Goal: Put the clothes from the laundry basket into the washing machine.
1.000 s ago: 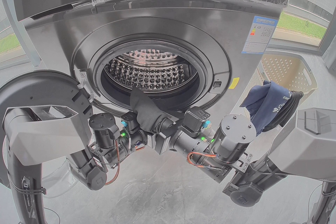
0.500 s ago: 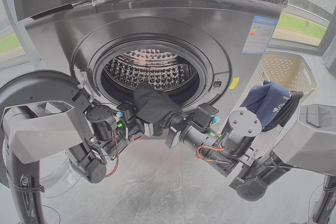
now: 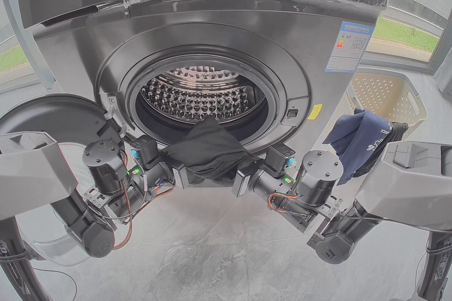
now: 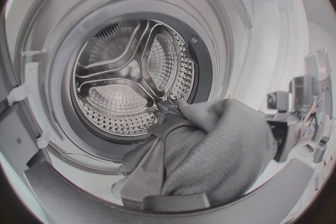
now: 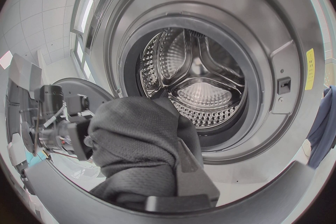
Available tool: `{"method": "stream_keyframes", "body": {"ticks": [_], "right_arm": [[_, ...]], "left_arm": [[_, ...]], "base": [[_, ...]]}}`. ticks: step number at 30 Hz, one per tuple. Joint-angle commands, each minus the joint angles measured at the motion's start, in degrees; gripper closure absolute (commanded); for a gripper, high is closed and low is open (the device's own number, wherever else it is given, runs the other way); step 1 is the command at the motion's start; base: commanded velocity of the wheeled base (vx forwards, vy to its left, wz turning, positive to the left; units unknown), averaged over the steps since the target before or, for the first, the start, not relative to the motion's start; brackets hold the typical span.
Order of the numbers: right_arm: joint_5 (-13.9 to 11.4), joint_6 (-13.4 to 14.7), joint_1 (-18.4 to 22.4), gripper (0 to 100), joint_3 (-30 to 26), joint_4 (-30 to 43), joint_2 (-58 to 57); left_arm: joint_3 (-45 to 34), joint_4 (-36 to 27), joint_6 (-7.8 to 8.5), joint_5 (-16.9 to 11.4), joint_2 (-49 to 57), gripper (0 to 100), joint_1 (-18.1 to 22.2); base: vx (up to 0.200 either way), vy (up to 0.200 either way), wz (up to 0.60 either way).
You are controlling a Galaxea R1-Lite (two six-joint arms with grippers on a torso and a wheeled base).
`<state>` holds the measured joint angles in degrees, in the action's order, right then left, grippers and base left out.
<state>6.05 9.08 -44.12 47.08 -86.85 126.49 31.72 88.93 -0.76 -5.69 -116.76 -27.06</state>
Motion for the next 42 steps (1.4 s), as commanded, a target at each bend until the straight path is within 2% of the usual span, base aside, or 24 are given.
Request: {"method": "stream_keyframes", "body": {"ticks": [1, 10, 11, 14, 17, 21, 26, 29, 35, 42], "right_arm": [[0.0, 0.0, -0.6, 100, 1.6, -0.3, 2.7], [0.1, 0.3, -1.6, 100, 2.2, -0.4, 1.8], [0.0, 0.4, -1.7, 0, 1.7, -0.6, 1.6], [-0.1, -0.1, -1.7, 0, -1.9, -0.6, -0.4], [-1.1, -1.6, -1.7, 0, -9.1, -0.7, -3.3], [-7.0, -3.3, -2.3, 0, -17.9, -1.8, -7.9], [-7.6, -3.0, -2.1, 0, -24.1, -1.8, -13.4], [-7.4, -3.2, -1.1, 0, -25.0, -1.8, -13.9], [-7.4, -3.3, 2.9, 0, -25.6, -1.8, -13.2], [-7.3, -3.2, 3.0, 0, -25.6, -1.8, -12.7]], "left_arm": [[-2.9, 0.0, -1.09, 0.0, 5.4, 100, -0.1], [-3.1, 0.0, -1.18, 0.1, 5.0, 100, -0.2], [-3.2, 0.0, -1.18, 0.1, 5.0, 100, -0.1], [-3.2, 0.0, -1.18, 0.2, 5.4, 100, 0.3], [-3.8, 0.0, -1.18, 0.4, 5.7, 100, 0.5], [-5.7, 0.0, -1.18, 0.5, 7.3, 100, 0.5], [-7.2, 0.0, -1.35, 1.3, 8.6, 100, 0.5], [-8.3, 0.0, -2.14, 1.3, 9.5, 100, 0.6], [-10.5, 0.0, -2.32, 1.3, 9.8, 100, 1.5], [-11.8, 0.0, -1.88, 1.2, 9.3, 100, 1.9]], "base": [[0.000, 0.000, 0.00], [0.000, 0.000, 0.00], [0.000, 0.000, 0.00], [0.000, 0.000, 0.00], [0.000, 0.000, 0.00], [0.000, 0.000, 0.00], [0.000, 0.000, 0.00], [0.000, 0.000, 0.00], [0.000, 0.000, 0.00], [0.000, 0.000, 0.00]]}}
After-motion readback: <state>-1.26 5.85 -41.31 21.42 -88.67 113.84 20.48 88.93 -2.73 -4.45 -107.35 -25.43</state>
